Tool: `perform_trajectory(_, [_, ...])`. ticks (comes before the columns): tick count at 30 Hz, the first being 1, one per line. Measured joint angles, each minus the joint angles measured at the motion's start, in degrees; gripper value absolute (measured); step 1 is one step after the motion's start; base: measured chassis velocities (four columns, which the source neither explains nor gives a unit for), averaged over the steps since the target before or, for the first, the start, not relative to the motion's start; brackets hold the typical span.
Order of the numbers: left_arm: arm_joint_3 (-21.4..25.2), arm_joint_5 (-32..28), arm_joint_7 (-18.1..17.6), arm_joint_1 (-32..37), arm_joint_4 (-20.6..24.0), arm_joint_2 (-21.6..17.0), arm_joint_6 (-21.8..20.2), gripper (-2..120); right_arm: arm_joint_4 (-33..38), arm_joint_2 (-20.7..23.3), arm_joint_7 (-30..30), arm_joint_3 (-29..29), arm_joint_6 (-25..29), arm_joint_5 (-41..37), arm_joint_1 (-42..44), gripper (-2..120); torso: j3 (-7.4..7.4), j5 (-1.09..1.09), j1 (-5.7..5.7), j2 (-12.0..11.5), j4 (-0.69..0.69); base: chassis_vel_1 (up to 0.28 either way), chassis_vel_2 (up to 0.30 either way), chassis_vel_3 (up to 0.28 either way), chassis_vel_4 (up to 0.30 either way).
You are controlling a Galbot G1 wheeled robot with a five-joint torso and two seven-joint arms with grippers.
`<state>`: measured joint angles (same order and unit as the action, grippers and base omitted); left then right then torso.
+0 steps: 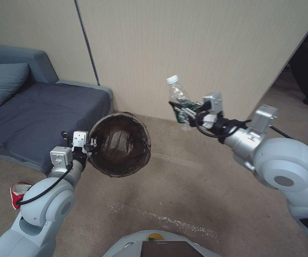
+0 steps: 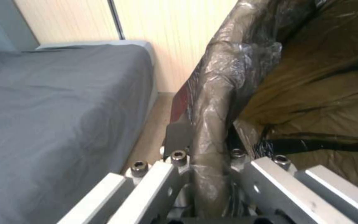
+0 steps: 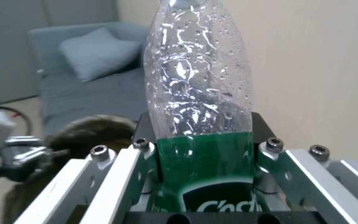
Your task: Pick up the trash bin, then pick up the garbage from the floor and place it into the trash bin.
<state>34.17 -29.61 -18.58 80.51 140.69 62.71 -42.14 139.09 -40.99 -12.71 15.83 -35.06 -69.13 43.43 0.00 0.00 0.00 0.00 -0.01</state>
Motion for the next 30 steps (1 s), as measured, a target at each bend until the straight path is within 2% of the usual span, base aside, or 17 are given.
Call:
perform_trajectory(1, [0.0, 0.0, 0.0, 0.0, 0.0, 0.0, 0.0, 0, 0.0, 0.0, 0.0, 0.0, 0.0, 0.0, 0.0, 28, 0.0, 0.0, 0.0, 0.0, 0.0, 0.0, 0.0, 0.0, 0.0])
perform_trajectory(4, [0.14, 0.13, 0.03, -0.1, -0.44, 0.07, 0.0, 0, -3.35, -0.67, -0.02, -9.48, 0.52, -0.93, -8.45, 28, 0.01, -0.02, 0.0, 0.0, 0.03, 0.0, 0.0, 0.0, 0.0])
perform_trajectory(5, [0.14, 0.13, 0.03, -0.1, -0.44, 0.07, 0.0, 0, -3.35, -0.67, -0.02, -9.48, 0.52, -0.93, -8.45, 28, 0.01, -0.02, 0.0, 0.0, 0.03, 0.0, 0.0, 0.0, 0.0])
perform_trajectory(7, [0.27, 0.18, 0.05, -0.27, -0.88, 0.11, 0.0, 0, -5.76, -2.63, -1.21, -16.76, 0.58, -2.39, -14.19, 28, 0.01, -0.01, 0.0, 0.0, 0.02, 0.0, 0.0, 0.0, 0.0])
perform_trajectory(9, [0.28, 0.19, 0.06, -0.32, -1.0, 0.12, 0.0, 0, -6.27, -3.31, -1.78, -18.39, 0.56, -2.82, -15.43, 28, 0.0, -0.01, 0.0, 0.0, 0.01, 0.0, 0.0, 0.0, 0.0])
perform_trajectory(11, [0.38, 0.2, 0.1, -0.59, -1.47, 0.11, 0.0, 0, -8.72, -6.44, -4.02, -24.6, 0.45, -3.81, -19.93, 28, 0.01, -0.02, 0.0, 0.0, 0.02, 0.0, 0.0, 0.0, 0.0])
perform_trajectory(13, [0.43, 0.2, 0.11, -0.7, -1.6, 0.1, 0.0, 0, -9.38, -7.23, -4.51, -25.95, 0.4, -3.85, -20.92, 28, 0.01, -0.01, 0.0, 0.0, 0.02, 0.0, 0.0, 0.0, 0.0])
perform_trajectory(14, [0.52, 0.2, 0.14, -0.99, -1.92, 0.02, 0.0, 0, -10.8, -8.96, -5.82, -28.66, 0.35, -4.0, -22.67, 28, 0.0, -0.02, 0.0, 0.0, 0.03, 0.0, 0.0, 0.0, 0.0])
perform_trajectory(20, [0.81, 0.03, 0.16, -1.47, -2.78, -0.53, 0.0, 0, -14.24, -12.72, -8.82, -34.62, 0.53, -4.21, -23.99, 28, 0.0, -0.01, 0.0, 0.0, 0.01, 0.0, 0.0, 0.0, 0.0])
perform_trajectory(30, [0.85, -0.33, 0.18, -1.69, -3.14, -0.8, 0.0, 0, -17.02, -16.64, -11.78, -40.46, 0.76, -5.38, -24.44, 28, 0.0, -0.01, 0.0, 0.0, 0.01, 0.0, 0.0, 0.0, 0.0])
